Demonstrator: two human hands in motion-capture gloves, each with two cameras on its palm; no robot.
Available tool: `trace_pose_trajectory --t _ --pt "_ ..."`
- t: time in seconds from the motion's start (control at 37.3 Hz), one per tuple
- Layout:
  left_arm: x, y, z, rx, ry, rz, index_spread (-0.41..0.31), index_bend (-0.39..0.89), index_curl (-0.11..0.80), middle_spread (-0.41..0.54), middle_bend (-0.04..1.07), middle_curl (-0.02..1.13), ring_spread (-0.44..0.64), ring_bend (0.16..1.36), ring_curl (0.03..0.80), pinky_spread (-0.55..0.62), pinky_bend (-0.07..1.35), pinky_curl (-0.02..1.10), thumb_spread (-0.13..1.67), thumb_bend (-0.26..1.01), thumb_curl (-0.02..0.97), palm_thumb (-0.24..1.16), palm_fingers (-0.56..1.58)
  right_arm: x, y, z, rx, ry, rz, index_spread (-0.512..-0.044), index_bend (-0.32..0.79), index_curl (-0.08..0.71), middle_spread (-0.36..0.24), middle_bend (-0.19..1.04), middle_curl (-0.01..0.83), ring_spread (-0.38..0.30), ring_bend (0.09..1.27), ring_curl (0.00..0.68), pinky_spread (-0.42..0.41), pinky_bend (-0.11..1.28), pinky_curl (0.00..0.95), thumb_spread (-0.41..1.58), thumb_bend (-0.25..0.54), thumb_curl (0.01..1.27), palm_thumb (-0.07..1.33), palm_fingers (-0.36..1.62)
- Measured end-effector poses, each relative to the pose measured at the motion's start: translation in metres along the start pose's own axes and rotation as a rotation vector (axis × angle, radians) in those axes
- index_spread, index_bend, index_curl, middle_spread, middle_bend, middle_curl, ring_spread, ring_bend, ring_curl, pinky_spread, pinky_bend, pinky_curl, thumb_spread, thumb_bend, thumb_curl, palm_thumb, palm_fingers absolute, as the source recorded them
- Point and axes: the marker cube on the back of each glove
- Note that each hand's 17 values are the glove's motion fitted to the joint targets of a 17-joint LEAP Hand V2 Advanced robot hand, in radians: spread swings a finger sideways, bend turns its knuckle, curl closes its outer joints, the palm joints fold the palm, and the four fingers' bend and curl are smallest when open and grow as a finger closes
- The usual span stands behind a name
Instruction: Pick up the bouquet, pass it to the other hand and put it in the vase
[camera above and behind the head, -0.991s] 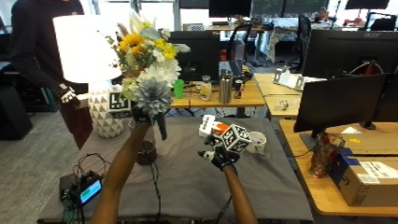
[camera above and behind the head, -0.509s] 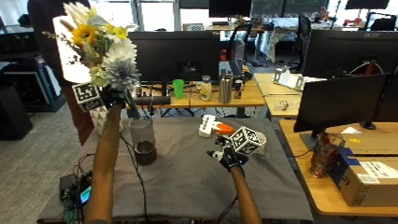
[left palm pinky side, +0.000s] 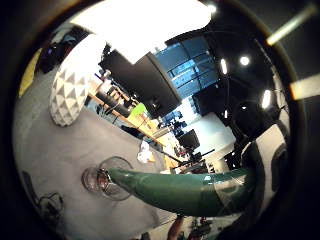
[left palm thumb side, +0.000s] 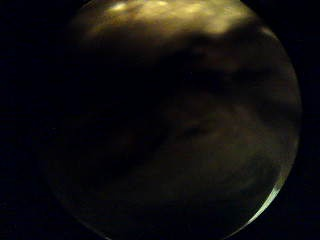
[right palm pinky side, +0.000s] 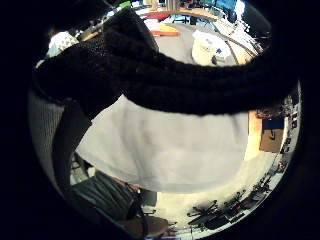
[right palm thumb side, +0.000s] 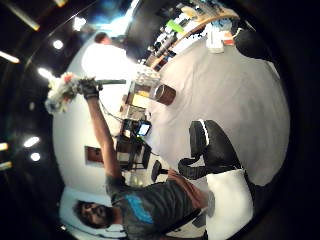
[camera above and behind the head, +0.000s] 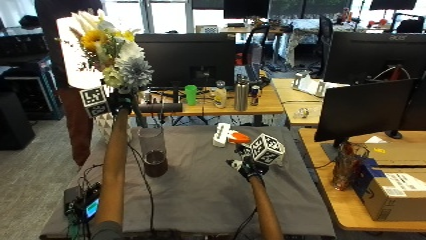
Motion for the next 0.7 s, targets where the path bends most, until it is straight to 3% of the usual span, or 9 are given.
trace_pose_trajectory --t 0.27,0.48,0.62,0.7 --pt "-0.054 0.001 0.036 -0.125 -0.038 -0.051 -0.34 0.26 0.602 -0.359 0.83 0.68 -0.35 1.0 0.525 -0.43 0.71 0.47 0.92 -0.03 0.51 0.68 1.33 -0.019 -0.014 0.015 -0.043 0.089 -0.04 -0.302 0.18 0.447 0.022 0.17 0.352 0.2 0.17 0.255 0.382 0.53 0.368 1.07 -0.023 0.46 0.8 0.58" --pt "-0.082 0.02 0.054 -0.197 -0.031 -0.113 -0.342 0.24 0.608 -0.351 0.81 0.68 -0.35 0.99 0.522 -0.43 0.69 0.47 0.94 -0.03 0.485 0.68 1.32 -0.024 -0.024 0.029 -0.062 0.106 -0.051 -0.307 0.19 0.441 0.024 0.16 0.345 0.206 0.17 0.247 0.382 0.54 0.371 1.07 -0.022 0.45 0.79 0.55" --pt "-0.096 0.025 0.055 -0.215 -0.018 -0.122 -0.338 0.24 0.61 -0.347 0.81 0.67 -0.34 0.99 0.52 -0.41 0.64 0.46 0.96 -0.03 0.468 0.68 1.3 -0.026 -0.023 0.028 -0.061 0.101 -0.054 -0.308 0.19 0.44 0.03 0.17 0.342 0.208 0.17 0.243 0.379 0.54 0.372 1.07 -0.022 0.45 0.79 0.54" --pt "-0.105 0.03 0.052 -0.219 0.02 -0.143 -0.337 0.23 0.606 -0.342 0.8 0.67 -0.34 0.98 0.512 -0.38 0.53 0.43 0.98 -0.03 0.456 0.67 1.22 -0.027 -0.02 0.024 -0.053 0.099 -0.059 -0.307 0.19 0.44 0.031 0.16 0.338 0.209 0.16 0.239 0.379 0.54 0.373 1.08 -0.021 0.44 0.79 0.54"
